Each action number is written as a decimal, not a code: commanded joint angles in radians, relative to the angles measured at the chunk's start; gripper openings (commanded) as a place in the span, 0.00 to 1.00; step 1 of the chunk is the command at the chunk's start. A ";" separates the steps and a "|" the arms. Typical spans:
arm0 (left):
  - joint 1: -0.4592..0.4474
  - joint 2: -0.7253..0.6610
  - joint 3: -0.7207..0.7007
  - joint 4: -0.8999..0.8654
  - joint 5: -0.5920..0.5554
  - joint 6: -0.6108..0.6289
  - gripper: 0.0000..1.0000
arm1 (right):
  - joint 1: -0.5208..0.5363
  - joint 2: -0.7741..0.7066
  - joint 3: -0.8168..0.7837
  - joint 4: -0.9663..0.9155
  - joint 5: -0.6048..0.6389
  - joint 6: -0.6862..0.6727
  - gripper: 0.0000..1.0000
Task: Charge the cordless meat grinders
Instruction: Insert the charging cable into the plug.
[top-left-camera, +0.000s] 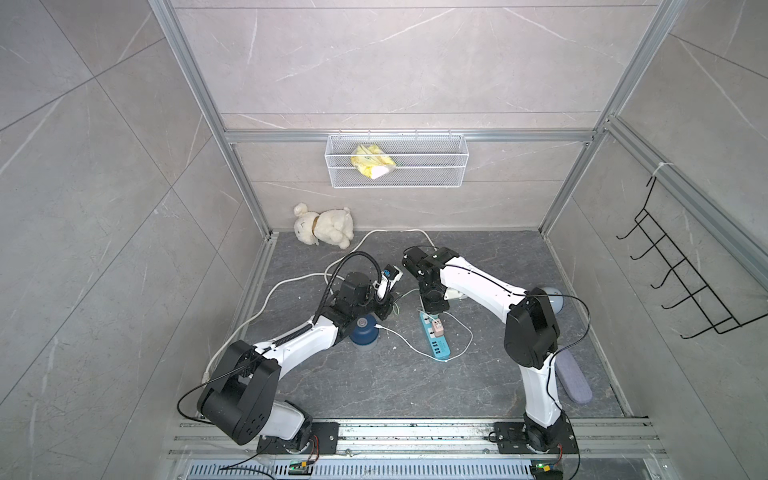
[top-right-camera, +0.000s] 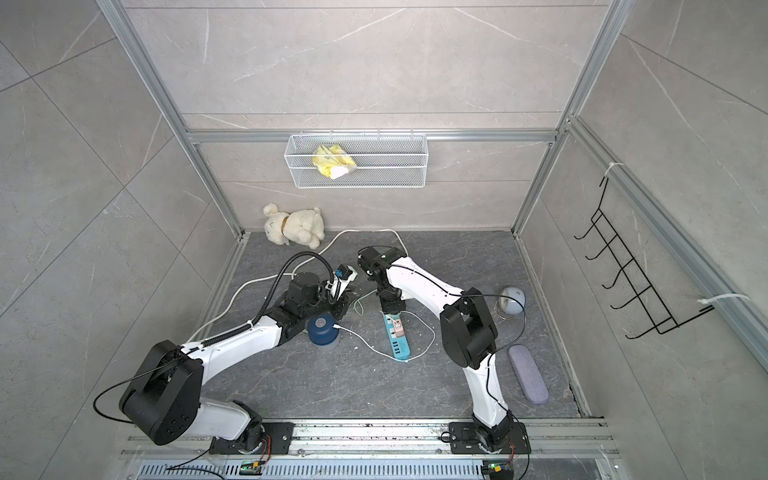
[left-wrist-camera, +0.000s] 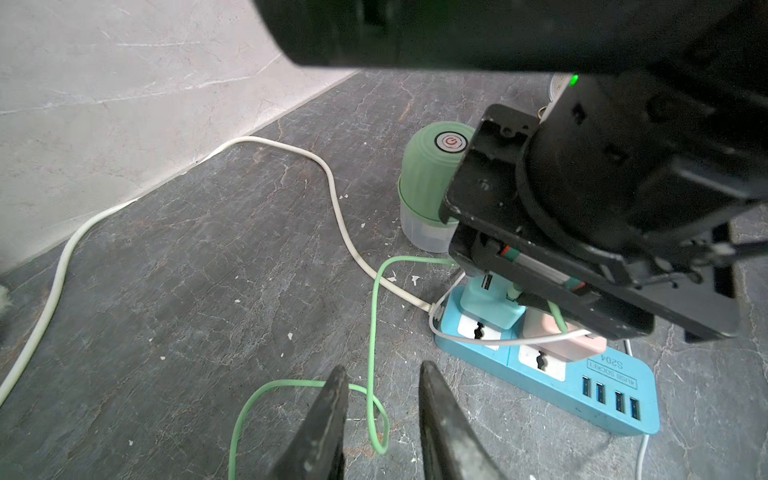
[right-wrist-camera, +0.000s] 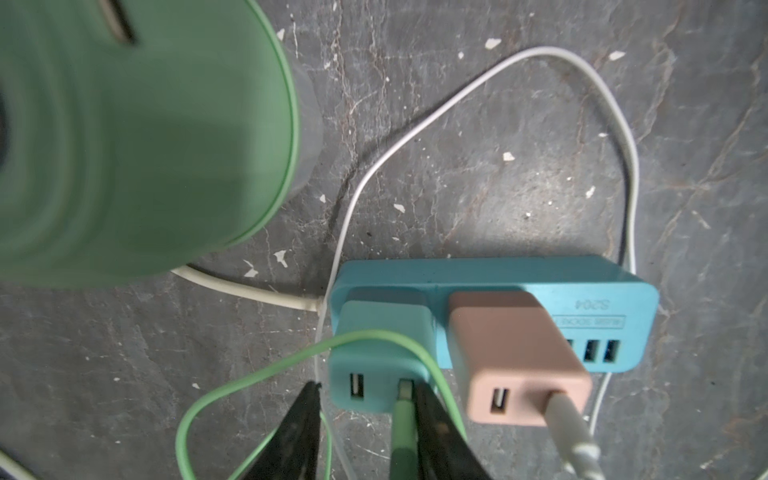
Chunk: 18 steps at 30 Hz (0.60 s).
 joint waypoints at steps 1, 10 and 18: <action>-0.002 -0.033 0.020 -0.015 -0.003 0.034 0.32 | -0.010 -0.050 -0.030 0.031 0.029 -0.026 0.47; -0.002 -0.031 0.060 -0.087 0.055 0.059 0.32 | -0.026 -0.110 -0.070 0.035 0.017 -0.079 0.59; -0.003 -0.025 0.266 -0.370 0.229 -0.067 0.44 | -0.063 -0.218 -0.097 -0.042 0.088 -0.190 0.72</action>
